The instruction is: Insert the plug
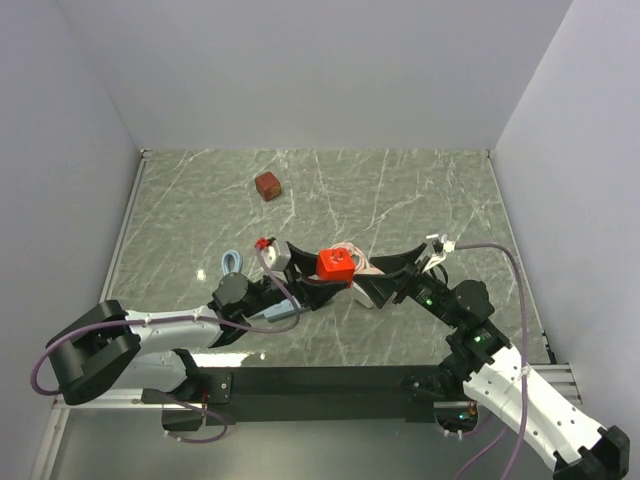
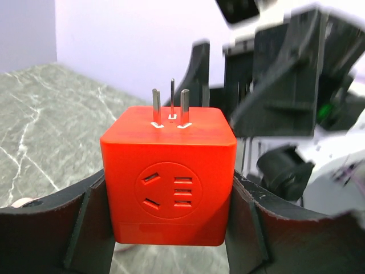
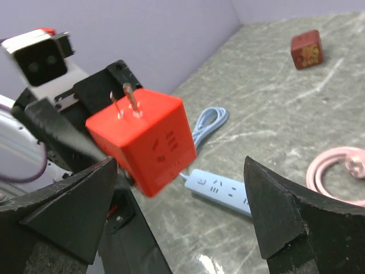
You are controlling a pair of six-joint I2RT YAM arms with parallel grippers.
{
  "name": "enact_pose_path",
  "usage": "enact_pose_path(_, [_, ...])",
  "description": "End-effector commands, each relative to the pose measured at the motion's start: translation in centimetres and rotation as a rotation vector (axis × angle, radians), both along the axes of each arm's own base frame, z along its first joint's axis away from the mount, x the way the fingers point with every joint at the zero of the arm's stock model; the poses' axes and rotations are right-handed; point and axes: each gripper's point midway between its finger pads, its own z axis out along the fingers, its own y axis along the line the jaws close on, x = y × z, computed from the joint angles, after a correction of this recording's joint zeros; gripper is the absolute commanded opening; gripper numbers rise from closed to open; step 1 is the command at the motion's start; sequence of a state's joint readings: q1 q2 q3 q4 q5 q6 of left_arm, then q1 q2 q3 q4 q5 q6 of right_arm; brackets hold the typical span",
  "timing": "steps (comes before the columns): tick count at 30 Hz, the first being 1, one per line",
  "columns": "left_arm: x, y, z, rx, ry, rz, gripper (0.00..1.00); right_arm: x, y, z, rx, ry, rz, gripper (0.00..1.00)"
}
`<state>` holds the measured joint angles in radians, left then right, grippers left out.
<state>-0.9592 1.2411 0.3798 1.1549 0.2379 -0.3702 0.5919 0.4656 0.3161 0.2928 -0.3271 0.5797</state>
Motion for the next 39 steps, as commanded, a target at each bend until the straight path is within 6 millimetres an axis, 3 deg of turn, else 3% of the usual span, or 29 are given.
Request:
enact_pose_path(1, [-0.8,1.8,5.4,-0.234,0.002,-0.04,0.0,-0.6,0.3,3.6,0.11,-0.162,0.031,0.97])
enact_pose_path(11, [-2.1,1.8,6.7,-0.294,0.024,-0.129,0.01,-2.3,2.1,4.3,0.126,-0.355,0.183,0.98])
enact_pose_path(12, [-2.4,2.2,6.8,-0.315,0.014,-0.134,0.0,-2.5,2.2,5.0,0.143,-0.38,0.194,0.98])
enact_pose_path(22, [-4.5,2.5,7.4,-0.353,-0.037,-0.235,0.0,-3.3,4.2,5.0,0.195,-0.333,0.357,0.98])
enact_pose_path(24, [-4.9,2.3,7.1,-0.347,-0.039,-0.259,0.01,-3.7,4.5,4.7,0.197,-0.329,0.398,0.92])
enact_pose_path(26, [-5.0,2.6,7.2,-0.363,-0.054,-0.264,0.0,-3.9,4.6,4.6,0.201,-0.311,0.418,0.75])
enact_pose_path(30, [-4.9,2.5,7.2,-0.368,-0.067,-0.259,0.0,-4.4,4.7,3.9,0.184,-0.286,0.442,0.54])
enact_pose_path(31, [-4.9,2.4,7.2,-0.364,-0.068,-0.258,0.0,-4.4,4.6,4.0,0.18,-0.297,0.433,0.41])
enact_pose_path(39, [-5.1,2.7,7.9,-0.36,-0.093,-0.25,0.0,-4.4,4.0,2.8,0.143,-0.28,0.39,0.44])
